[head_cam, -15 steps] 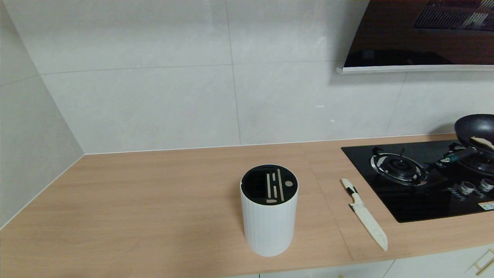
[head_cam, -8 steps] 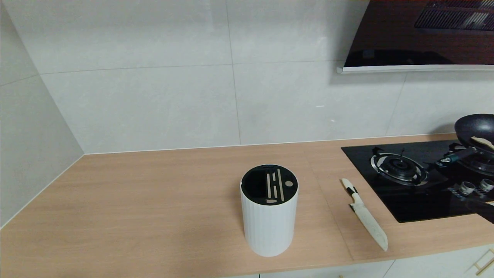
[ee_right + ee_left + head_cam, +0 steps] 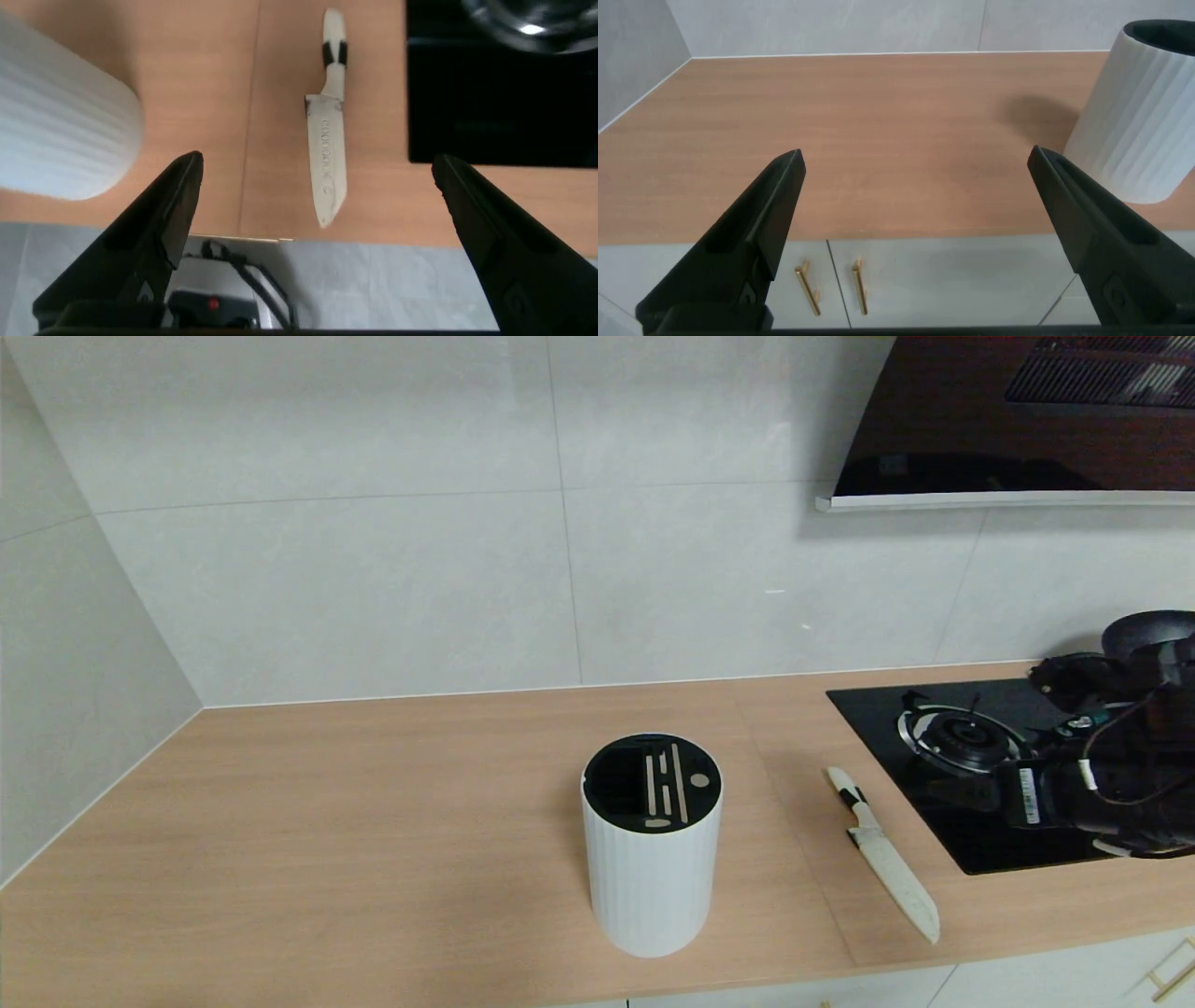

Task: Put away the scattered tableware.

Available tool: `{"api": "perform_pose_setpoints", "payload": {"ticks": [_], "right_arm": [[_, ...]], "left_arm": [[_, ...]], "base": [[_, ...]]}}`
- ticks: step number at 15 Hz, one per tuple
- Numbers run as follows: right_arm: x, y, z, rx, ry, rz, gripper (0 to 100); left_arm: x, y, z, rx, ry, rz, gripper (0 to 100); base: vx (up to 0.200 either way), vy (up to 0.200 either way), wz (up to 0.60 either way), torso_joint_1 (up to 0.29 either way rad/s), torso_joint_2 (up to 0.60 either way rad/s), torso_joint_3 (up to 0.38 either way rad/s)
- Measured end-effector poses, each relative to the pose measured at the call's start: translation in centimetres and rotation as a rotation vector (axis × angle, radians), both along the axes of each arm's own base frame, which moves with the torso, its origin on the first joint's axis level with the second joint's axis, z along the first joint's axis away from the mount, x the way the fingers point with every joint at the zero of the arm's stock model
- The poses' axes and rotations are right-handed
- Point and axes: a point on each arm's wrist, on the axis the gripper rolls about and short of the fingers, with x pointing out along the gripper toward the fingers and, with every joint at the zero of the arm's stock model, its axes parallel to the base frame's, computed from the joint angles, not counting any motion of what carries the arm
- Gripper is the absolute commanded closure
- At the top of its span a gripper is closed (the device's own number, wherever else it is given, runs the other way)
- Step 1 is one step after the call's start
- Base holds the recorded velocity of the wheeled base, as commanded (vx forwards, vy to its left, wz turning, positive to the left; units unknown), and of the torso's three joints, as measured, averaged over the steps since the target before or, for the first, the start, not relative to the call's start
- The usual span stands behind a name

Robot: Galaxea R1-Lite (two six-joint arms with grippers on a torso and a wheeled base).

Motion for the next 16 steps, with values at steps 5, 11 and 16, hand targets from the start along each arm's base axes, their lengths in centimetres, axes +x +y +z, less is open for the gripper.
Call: {"api": "perform_pose_setpoints", "payload": {"ticks": [5, 11, 16], "right_arm": [[5.0, 0.9, -6.9, -0.061, 0.107, -0.023, 0], [7.7, 1.7, -13.0, -0.095, 0.142, -0.037, 0], [8.7, 1.9, -15.5, -0.094, 0.124, -0.038, 0]], "left_arm": [[0.0, 0.0, 0.0, 0.0, 0.0, -0.001, 0], [0.0, 0.0, 0.0, 0.0, 0.0, 0.0, 0], [0.0, 0.0, 0.0, 0.0, 0.0, 0.0, 0]], "base": [[0.0, 0.0, 0.0, 0.0, 0.0, 0.0], [0.0, 0.0, 0.0, 0.0, 0.0, 0.0], [0.0, 0.0, 0.0, 0.0, 0.0, 0.0]]}}
